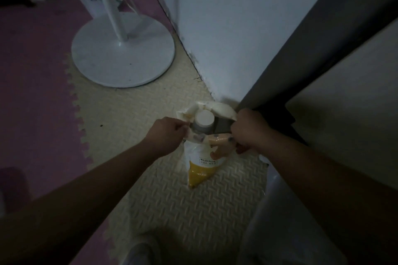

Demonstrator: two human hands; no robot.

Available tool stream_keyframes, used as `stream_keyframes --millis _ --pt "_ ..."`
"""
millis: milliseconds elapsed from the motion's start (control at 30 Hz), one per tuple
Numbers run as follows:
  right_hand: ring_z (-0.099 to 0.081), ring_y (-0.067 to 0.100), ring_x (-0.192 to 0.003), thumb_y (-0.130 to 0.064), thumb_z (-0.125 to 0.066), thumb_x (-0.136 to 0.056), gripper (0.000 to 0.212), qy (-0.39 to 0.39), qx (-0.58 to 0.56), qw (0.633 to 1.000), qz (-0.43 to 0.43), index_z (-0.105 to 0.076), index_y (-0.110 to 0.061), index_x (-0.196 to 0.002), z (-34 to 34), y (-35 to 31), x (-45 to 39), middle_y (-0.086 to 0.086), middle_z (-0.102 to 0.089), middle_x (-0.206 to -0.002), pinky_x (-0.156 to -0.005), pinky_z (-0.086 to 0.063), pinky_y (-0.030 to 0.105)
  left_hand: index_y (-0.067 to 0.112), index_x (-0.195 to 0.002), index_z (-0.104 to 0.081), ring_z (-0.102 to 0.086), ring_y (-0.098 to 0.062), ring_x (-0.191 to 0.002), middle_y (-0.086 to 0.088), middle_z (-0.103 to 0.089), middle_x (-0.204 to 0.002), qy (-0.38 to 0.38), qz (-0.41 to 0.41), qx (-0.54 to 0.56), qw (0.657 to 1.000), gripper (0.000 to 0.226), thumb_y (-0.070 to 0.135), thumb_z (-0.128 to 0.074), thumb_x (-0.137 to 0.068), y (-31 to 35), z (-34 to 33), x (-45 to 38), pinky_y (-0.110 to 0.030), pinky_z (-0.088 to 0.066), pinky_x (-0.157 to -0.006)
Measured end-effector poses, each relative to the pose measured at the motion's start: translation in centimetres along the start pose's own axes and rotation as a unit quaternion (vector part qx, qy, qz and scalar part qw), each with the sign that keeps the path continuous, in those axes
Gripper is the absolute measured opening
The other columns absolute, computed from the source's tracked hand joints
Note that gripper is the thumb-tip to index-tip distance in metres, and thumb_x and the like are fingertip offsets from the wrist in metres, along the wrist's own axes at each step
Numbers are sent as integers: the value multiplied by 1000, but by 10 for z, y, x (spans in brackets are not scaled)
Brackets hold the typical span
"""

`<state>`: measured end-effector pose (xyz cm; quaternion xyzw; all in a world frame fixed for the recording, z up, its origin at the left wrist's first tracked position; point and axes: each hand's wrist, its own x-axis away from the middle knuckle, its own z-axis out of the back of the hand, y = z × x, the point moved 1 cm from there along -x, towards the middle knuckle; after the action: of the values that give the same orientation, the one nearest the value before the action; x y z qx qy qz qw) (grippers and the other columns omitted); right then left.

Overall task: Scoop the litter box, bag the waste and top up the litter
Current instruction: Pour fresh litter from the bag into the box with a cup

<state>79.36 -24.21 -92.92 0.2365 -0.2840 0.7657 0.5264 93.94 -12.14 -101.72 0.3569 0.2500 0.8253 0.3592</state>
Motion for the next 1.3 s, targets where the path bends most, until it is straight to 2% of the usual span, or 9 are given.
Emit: stream_keyframes --millis 67,167,400,533,667,867,1033,1133,1300 --pt "-62 31 -102 -21 -56 -98 33 23 -52 998 11 -63 0 -122 2 0 -4 16 -63 -114 -70 -44 28 21 -96 -79 -69 -14 -73 0 -75 -83 12 -24 -61 998 29 28 -51 -100 -6 1 6 -32 -56 -69" --pt "-64 34 -93 -5 -56 -92 18 84 8 993 82 -61 0 -109 7 -7 -16 18 -64 -103 -67 -50 32 17 -90 -78 -68 -16 -70 -4 -74 -79 24 -38 -98 994 31 30 -51 -99 -23 -1 24 -35 -54 -67" --pt "-56 22 -80 -7 -60 -92 6 20 113 986 125 -56 -9 -97 10 -20 -12 9 -56 -93 -51 -33 26 18 -98 -76 -70 -18 -81 -1 -75 -89 33 -57 -146 987 17 25 -65 -87 -37 -9 55 -28 -52 -70" --pt "-61 27 -89 -8 -61 -90 9 3 110 982 152 -56 -12 -96 5 -19 -9 11 -60 -97 -54 -36 26 26 -121 -69 -64 -14 -97 3 -67 -109 24 -88 -174 980 45 37 -79 -79 -47 -4 64 -27 -49 -80" --pt "-60 23 -82 -9 -60 -90 9 0 138 973 183 -53 -14 -87 2 -23 -8 10 -60 -93 -53 -36 27 30 -130 -59 -58 -22 -104 0 -58 -120 37 -158 -320 933 70 46 -86 -67 -61 -12 75 -37 -50 -82" --pt "-58 20 -80 -10 -56 -93 9 -17 184 956 226 -56 -17 -88 6 -36 -3 9 -61 -96 -55 -39 27 25 -94 -70 -60 -24 -80 5 -66 -86 139 -298 -292 898 24 36 -75 -73 -72 -20 79 -35 -43 -67" --pt "-67 26 -84 -3 -69 -88 28 -47 144 960 237 -67 -16 -112 16 -49 0 11 -65 -101 -67 -62 37 23 -85 -68 -60 -19 -76 7 -66 -80 113 -351 -274 888 14 37 -68 -80 -68 -28 90 -32 -41 -66" --pt "-64 21 -83 -3 -68 -87 37 -15 149 950 274 -67 -22 -119 19 -64 -10 4 -62 -103 -54 -53 26 21 -81 -69 -64 -20 -68 4 -69 -76 112 -383 -244 884 11 31 -69 -84 -56 -36 89 -31 -49 -59" --pt "-59 23 -97 -7 -68 -85 39 54 175 919 348 -67 -21 -122 13 -95 -37 8 -61 -120 -72 -42 26 19 -72 -69 -66 -23 -57 2 -68 -67 100 -358 -274 887 10 20 -76 -79 -31 -52 69 -31 -52 -46"
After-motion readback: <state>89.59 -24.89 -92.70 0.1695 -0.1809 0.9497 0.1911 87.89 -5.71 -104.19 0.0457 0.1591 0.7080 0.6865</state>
